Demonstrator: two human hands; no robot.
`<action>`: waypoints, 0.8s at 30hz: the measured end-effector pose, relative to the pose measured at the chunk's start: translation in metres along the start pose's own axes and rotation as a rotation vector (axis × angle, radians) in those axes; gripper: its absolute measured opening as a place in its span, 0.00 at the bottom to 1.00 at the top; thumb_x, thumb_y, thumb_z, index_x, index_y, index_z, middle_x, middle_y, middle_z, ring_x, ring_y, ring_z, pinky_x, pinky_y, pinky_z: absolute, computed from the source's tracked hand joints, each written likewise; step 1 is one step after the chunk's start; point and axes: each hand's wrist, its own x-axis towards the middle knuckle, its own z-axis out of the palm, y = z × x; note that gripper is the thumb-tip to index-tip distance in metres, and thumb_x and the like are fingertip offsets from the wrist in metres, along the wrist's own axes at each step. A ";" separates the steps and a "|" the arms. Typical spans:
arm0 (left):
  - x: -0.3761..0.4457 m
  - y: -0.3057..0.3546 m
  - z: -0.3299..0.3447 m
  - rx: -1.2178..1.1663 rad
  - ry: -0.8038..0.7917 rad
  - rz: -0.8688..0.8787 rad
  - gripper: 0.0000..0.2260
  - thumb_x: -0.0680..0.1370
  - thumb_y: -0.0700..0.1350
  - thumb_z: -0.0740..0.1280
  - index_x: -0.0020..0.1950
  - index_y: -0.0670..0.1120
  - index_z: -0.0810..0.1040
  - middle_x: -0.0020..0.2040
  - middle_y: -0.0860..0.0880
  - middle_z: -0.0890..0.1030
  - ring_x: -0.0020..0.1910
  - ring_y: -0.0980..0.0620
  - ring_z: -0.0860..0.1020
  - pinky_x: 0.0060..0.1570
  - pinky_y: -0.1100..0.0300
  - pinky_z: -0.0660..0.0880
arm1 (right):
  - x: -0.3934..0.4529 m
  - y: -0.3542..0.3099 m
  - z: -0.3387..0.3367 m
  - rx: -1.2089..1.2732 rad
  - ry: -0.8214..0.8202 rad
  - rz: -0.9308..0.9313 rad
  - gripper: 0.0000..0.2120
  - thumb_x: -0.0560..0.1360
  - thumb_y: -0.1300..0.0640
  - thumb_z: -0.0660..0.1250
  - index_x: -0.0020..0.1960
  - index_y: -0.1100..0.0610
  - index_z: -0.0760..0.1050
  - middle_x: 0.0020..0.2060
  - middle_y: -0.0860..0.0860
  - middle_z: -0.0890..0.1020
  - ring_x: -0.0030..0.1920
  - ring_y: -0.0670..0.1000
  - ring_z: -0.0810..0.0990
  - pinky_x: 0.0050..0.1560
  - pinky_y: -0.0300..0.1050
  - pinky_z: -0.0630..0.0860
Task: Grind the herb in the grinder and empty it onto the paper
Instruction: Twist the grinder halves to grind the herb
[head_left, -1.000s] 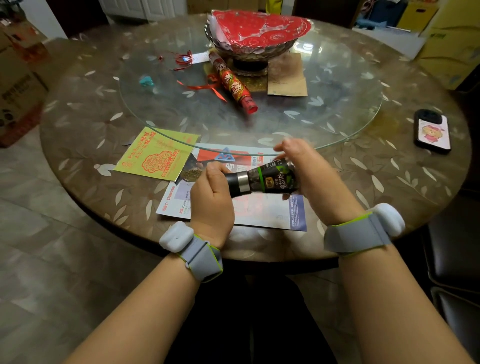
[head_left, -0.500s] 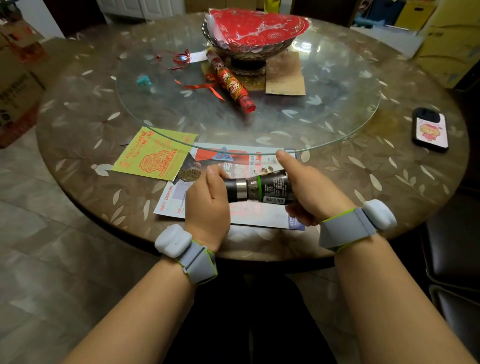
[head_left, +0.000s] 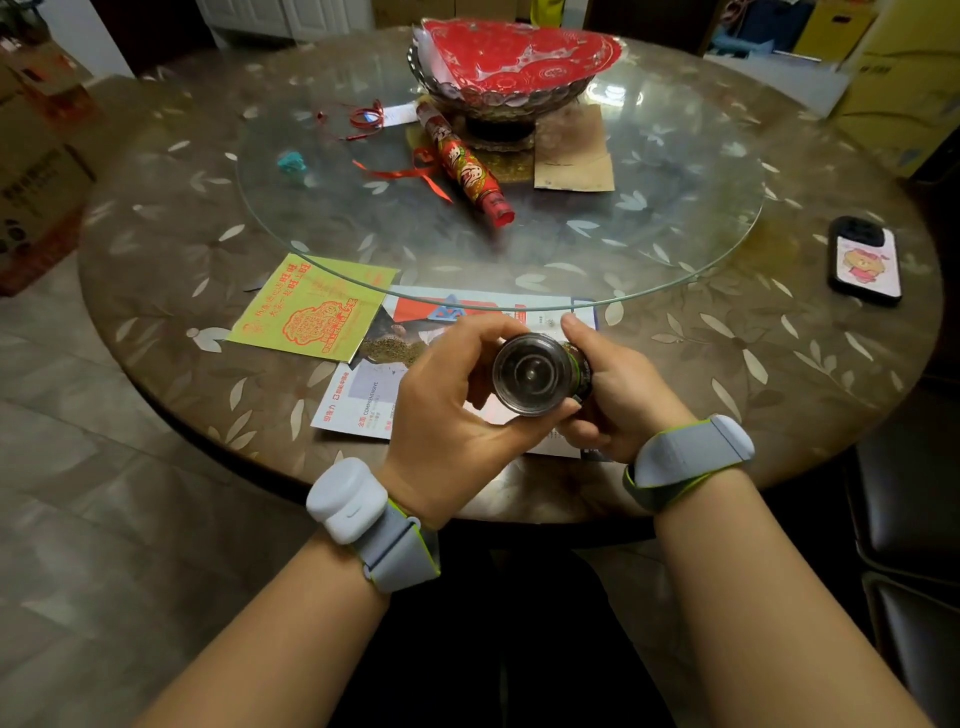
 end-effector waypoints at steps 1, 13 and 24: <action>0.002 0.002 -0.001 0.005 -0.009 0.016 0.21 0.66 0.48 0.79 0.53 0.48 0.73 0.43 0.47 0.79 0.37 0.43 0.77 0.34 0.50 0.73 | 0.001 0.000 0.001 0.001 0.004 0.009 0.23 0.78 0.40 0.55 0.37 0.58 0.68 0.17 0.53 0.70 0.13 0.49 0.61 0.21 0.30 0.54; 0.009 -0.008 -0.005 0.025 -0.209 0.082 0.14 0.71 0.42 0.74 0.54 0.38 0.77 0.54 0.44 0.81 0.56 0.46 0.79 0.61 0.45 0.72 | -0.005 -0.006 0.018 -0.142 -0.015 -0.157 0.17 0.81 0.50 0.56 0.48 0.62 0.77 0.35 0.58 0.76 0.30 0.58 0.72 0.22 0.48 0.67; 0.016 -0.017 -0.018 0.452 -0.391 -0.168 0.13 0.71 0.55 0.64 0.48 0.50 0.67 0.38 0.53 0.75 0.37 0.50 0.74 0.33 0.55 0.66 | -0.025 -0.021 0.010 -0.461 -0.008 -0.566 0.08 0.72 0.53 0.72 0.48 0.55 0.81 0.35 0.47 0.82 0.31 0.50 0.76 0.31 0.46 0.73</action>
